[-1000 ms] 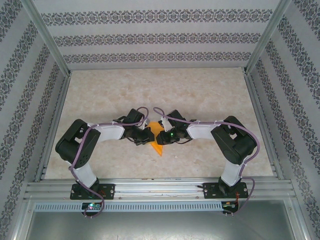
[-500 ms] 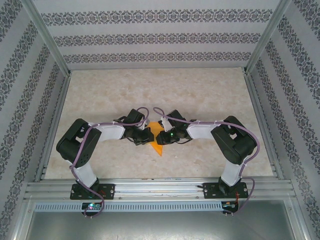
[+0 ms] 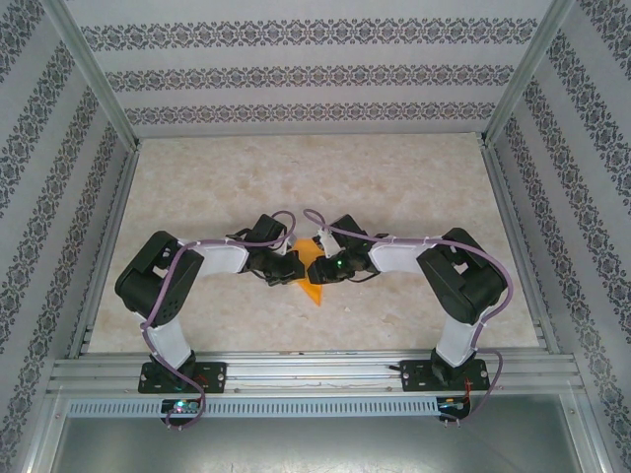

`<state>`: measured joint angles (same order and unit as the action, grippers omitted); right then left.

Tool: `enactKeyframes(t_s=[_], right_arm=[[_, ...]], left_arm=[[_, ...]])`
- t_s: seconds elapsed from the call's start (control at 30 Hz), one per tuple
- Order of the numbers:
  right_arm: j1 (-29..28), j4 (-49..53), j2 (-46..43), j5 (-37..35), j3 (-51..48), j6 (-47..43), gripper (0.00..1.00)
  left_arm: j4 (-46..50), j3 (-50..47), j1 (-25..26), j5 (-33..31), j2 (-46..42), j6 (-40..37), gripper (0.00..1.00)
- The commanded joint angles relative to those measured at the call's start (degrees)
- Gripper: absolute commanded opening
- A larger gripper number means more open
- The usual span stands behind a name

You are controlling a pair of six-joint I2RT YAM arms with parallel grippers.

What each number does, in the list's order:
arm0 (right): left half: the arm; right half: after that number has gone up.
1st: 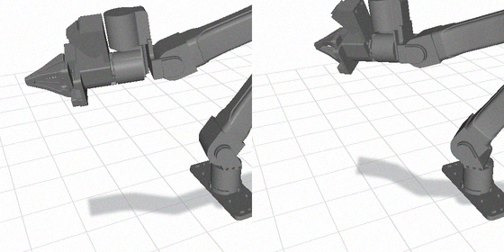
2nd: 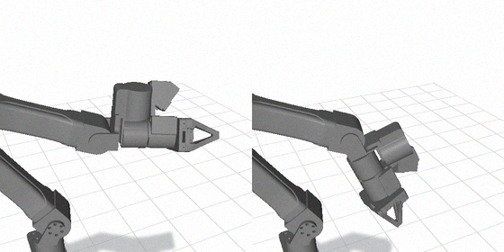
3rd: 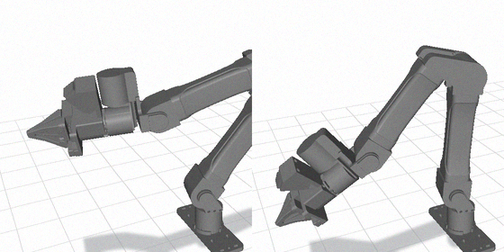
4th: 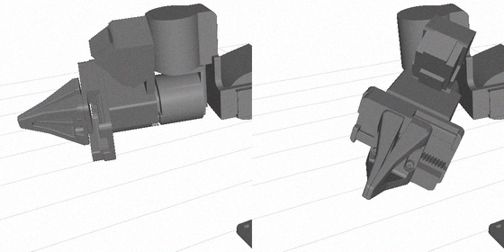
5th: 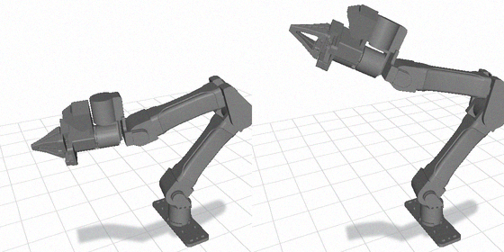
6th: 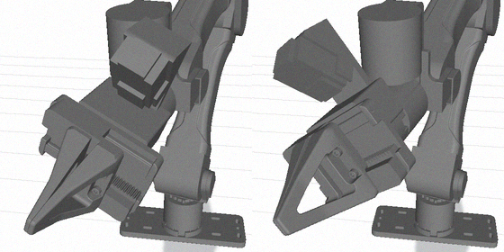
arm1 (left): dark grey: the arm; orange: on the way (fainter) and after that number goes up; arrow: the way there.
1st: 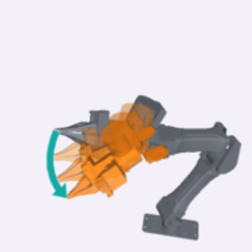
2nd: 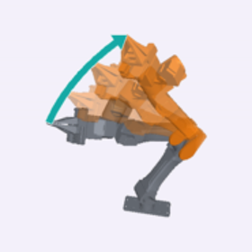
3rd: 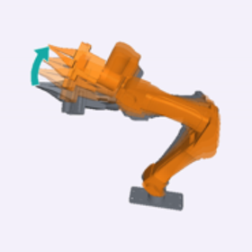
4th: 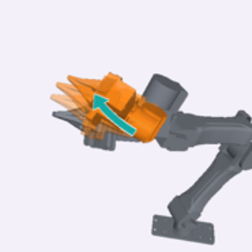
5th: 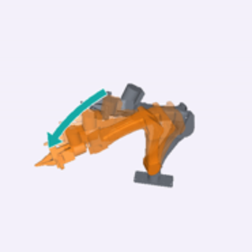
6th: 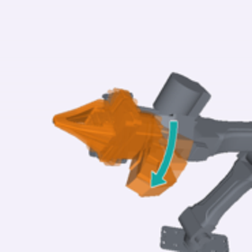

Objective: Fold a paper plane with a square sheet of paper (fold left side to right side)
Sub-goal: Third fold the triangle at the center of the table.

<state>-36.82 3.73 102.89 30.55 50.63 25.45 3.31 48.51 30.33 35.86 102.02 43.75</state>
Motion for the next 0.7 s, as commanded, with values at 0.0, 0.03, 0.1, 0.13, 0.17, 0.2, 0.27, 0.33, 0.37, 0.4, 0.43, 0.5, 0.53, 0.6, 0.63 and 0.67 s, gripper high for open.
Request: enactKeyframes(t_s=[0.0,0.03,0.1,0.13,0.17,0.2,0.27,0.33,0.37,0.4,0.43,0.5,0.53,0.6,0.63,0.67], right_arm=[[1.8,2.8,-2.0,0.1,1.5,0.8,0.29],[2.3,2.8,-2.7,0.7,1.8,1.1,0.31],[3.2,3.3,-4.1,1.4,2.4,1.7,0.35],[3.6,3.8,-5.0,1.6,2.5,1.9,0.37],[4.1,4.7,-5.8,1.6,2.5,2.0,0.38],[4.6,5.7,-6.5,1.4,2.4,2.1,0.39],[5.4,7.7,-8.7,1.0,1.8,2.2,0.41],[5.9,8.6,-10.9,1.8,0.6,2.8,0.40],[6.1,8.6,-11.9,3.0,-0.2,3.7,0.37],[6.1,8.5,-12.6,4.5,-0.8,4.3,0.33],[6.1,8.2,-13.2,6.3,-1.6,5.4,0.27],[5.6,6.7,-13.9,9.8,-3.4,8.0,0.18],[5.1,5.8,-13.8,11.3,-4.2,9.3,0.15],[3.5,4.6,-12.9,13.0,-4.8,11.1,0.09],[2.6,4.6,-12.2,13.2,-4.7,11.5,0.08],[1.7,4.5,-11.3,12.9,-4.5,11.7,0.08]], left_arm=[[0.9,-0.2,0.5,-2.5,2.8,-1.1,0.08],[0.9,-0.4,0.5,-2.6,2.8,-1.0,0.08],[0.9,-0.6,0.6,-2.6,2.9,-0.9,0.07],[0.8,-0.6,0.5,-2.6,2.9,-0.9,0.07],[0.8,-0.7,0.5,-2.6,2.9,-0.8,0.07],[0.8,-0.6,0.6,-2.7,2.9,-0.7,0.07],[0.6,-0.8,0.6,-2.7,2.8,-0.2,0.07],[0.3,-0.9,0.6,-2.6,2.8,0.2,0.07],[-0.1,-1.0,0.6,-2.4,2.9,0.5,0.07],[-0.2,-1.1,0.7,-2.4,2.9,0.7,0.07],[-0.5,-1.2,0.6,-2.2,2.9,0.9,0.07],[-0.7,-1.4,0.6,-2.2,2.9,1.0,0.07],[-0.7,-1.4,0.6,-2.3,3.0,1.0,0.07],[-0.7,-1.3,0.6,-2.4,3.0,1.0,0.07],[-0.8,-1.4,0.6,-2.4,3.1,1.0,0.07],[-0.7,-1.4,0.6,-2.4,3.1,0.9,0.07]])
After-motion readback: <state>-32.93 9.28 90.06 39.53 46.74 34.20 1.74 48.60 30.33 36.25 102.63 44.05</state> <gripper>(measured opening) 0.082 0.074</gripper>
